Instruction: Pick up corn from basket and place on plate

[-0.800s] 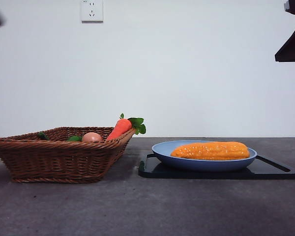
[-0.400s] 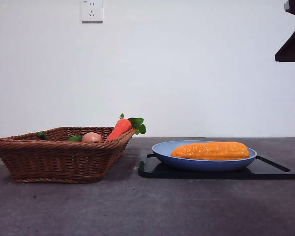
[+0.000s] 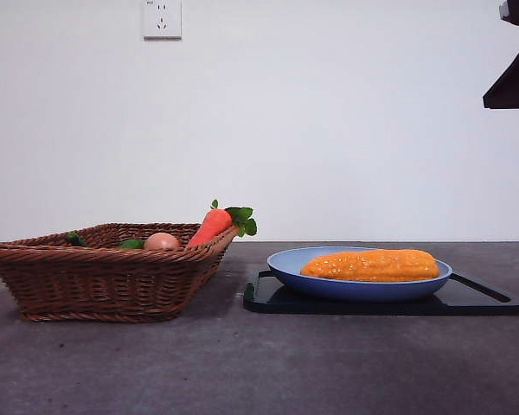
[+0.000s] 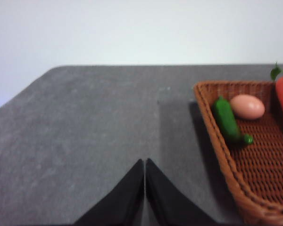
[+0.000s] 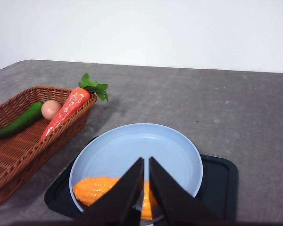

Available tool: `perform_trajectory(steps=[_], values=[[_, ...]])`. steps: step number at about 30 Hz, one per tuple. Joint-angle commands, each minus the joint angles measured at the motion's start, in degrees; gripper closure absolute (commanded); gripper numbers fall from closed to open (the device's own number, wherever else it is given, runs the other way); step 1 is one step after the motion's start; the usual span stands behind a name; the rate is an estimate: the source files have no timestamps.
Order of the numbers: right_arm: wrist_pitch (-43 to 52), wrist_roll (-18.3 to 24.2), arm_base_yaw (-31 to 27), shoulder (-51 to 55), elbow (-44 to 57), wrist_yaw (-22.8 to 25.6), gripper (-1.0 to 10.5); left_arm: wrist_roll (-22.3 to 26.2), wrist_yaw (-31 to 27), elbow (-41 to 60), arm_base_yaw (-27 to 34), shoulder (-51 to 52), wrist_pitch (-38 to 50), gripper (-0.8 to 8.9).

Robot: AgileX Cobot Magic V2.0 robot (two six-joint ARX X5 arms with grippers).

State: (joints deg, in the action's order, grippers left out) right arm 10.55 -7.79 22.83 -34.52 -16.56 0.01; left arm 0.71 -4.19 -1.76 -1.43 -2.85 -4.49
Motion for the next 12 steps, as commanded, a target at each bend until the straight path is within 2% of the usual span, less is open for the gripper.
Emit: perform_trajectory(steps=[1, 4, 12], values=[[0.6, -0.5, 0.3, -0.2, -0.3, 0.0, 9.4, -0.4, 0.1, 1.6, 0.4, 2.4, -3.8, 8.06], [0.6, -0.5, 0.3, -0.2, -0.3, 0.0, 9.4, -0.3, 0.1, 1.6, 0.5, 2.7, -6.1, 8.06], [0.6, -0.5, 0.3, -0.2, -0.3, 0.0, 9.4, -0.3, 0.3, 1.6, 0.5, 2.7, -6.0, 8.06]])
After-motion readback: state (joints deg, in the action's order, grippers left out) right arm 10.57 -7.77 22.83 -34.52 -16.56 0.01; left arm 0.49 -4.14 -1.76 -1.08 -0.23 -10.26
